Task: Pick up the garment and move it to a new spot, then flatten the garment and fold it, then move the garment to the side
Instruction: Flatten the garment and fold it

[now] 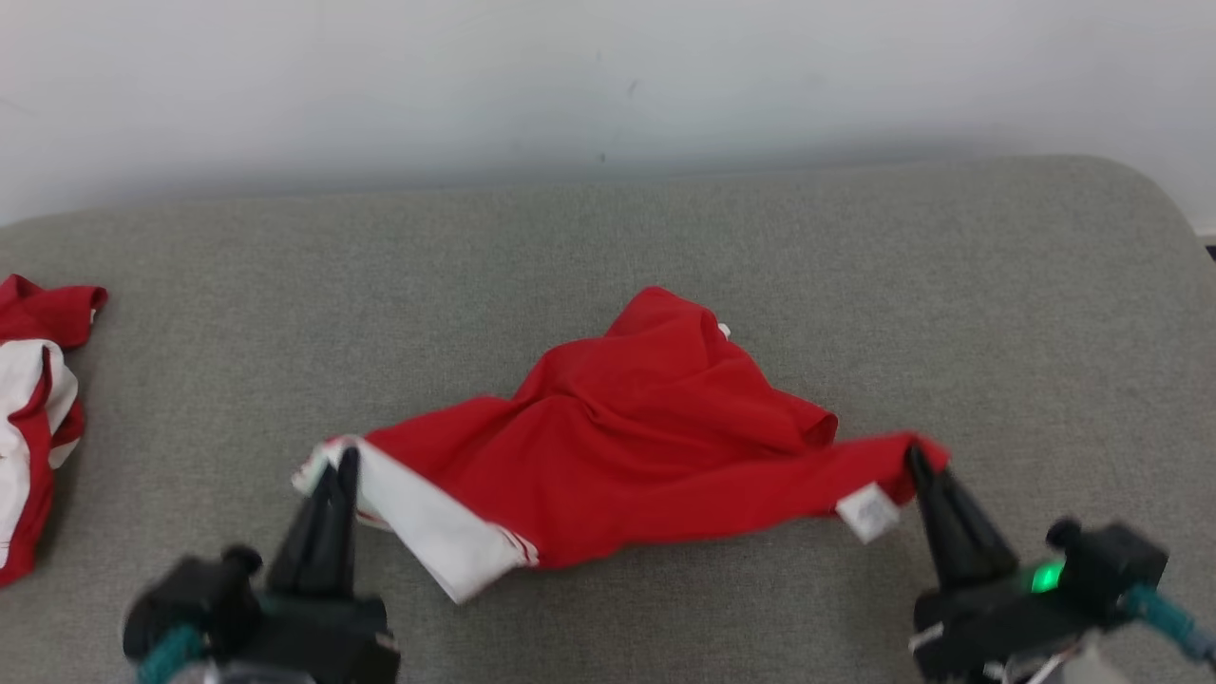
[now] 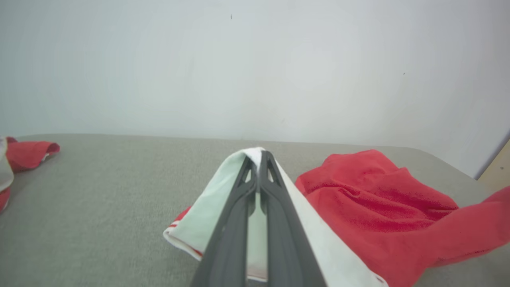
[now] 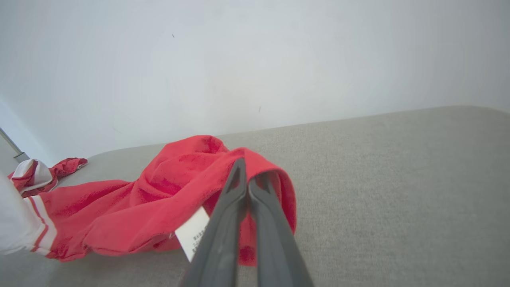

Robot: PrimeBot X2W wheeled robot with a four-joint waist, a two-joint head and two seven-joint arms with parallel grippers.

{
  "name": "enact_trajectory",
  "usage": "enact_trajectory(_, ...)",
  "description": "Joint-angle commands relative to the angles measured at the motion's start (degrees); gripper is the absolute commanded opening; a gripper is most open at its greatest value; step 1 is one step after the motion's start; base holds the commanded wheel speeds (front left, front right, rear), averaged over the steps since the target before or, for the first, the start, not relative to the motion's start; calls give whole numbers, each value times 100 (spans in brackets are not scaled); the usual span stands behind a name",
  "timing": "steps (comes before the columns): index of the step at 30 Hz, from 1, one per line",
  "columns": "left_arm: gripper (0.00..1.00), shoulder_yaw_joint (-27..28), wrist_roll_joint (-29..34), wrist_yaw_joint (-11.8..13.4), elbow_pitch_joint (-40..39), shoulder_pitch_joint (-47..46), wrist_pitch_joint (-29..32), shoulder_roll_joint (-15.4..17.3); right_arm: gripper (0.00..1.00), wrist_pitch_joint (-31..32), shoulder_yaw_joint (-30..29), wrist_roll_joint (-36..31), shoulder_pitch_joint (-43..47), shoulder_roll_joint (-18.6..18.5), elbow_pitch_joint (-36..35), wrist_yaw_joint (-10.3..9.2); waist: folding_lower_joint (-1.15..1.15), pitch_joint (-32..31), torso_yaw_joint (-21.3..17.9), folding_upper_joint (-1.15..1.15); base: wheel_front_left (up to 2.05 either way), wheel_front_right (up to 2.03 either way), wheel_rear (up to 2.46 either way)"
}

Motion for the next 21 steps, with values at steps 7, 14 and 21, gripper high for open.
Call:
enact_trajectory(7,0,-525,-132,8,5,-2477,410,981,0,-2,66,-52,-2128,-387,209,-12,-1,840,-200,-1,0,0,0)
enact_trajectory(14,0,-1021,-631,11,491,-5228,1099,1584,0,50,641,461,-4655,-682,1149,-12,-1,1873,-348,-1,0,0,0)
enact_trajectory(21,0,-1618,-768,10,1348,-8146,1633,1877,0,408,1189,1474,-7412,-962,1993,-12,-1,2843,-553,-1,0,0,0)
